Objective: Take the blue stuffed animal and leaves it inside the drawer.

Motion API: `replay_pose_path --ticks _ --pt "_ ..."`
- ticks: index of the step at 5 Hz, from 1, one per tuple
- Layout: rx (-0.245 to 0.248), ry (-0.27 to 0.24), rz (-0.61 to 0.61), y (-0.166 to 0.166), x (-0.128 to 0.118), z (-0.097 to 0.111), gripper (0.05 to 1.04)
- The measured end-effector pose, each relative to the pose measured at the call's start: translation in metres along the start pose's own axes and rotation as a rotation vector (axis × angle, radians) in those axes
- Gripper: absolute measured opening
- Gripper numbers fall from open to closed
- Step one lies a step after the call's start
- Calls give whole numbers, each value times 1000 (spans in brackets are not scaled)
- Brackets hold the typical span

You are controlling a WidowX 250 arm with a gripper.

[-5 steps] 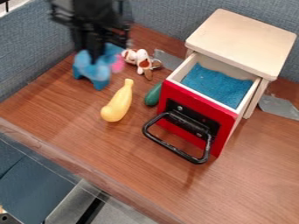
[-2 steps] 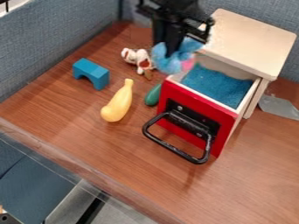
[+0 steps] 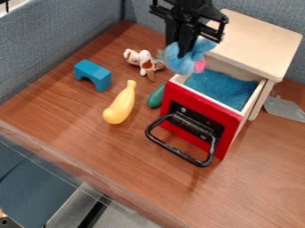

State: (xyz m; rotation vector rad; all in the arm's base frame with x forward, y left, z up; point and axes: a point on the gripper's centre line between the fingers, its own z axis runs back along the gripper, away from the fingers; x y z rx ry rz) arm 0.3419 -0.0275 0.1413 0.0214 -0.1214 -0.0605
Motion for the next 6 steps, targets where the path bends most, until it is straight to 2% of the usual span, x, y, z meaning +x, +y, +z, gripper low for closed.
replay_pose_path --ticks 3,4,5,6 --pt "-35 6 -80 -44 21 -8 108" --pt "-35 12 -76 -46 27 -14 134" --pt "-7 1 -55 -42 30 -16 336" --pt "8 0 -35 -39 30 -16 641"
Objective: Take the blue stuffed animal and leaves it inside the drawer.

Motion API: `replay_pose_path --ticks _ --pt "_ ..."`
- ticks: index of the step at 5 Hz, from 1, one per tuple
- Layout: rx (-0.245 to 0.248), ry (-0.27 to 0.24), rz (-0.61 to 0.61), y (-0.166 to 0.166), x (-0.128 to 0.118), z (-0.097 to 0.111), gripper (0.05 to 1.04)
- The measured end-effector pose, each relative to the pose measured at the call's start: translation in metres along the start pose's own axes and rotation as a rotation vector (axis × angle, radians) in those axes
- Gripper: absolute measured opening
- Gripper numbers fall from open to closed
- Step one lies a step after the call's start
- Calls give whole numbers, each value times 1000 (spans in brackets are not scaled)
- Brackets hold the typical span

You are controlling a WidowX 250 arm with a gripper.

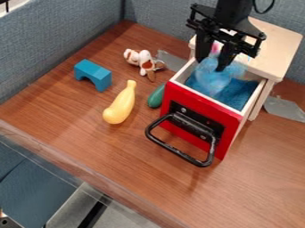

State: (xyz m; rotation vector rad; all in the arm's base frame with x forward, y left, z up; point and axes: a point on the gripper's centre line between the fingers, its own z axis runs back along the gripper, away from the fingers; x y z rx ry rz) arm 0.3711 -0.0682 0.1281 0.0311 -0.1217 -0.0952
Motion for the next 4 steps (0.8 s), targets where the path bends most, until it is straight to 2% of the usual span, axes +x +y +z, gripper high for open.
replay_pose_path --ticks 1,2,3,4 --pt "20 2 14 4 -7 1 931" --pt "48 -42 17 7 -19 25 1004" --pt "100 -37 -17 18 -43 48 1000" --pt "160 47 -68 29 -65 48 1000"
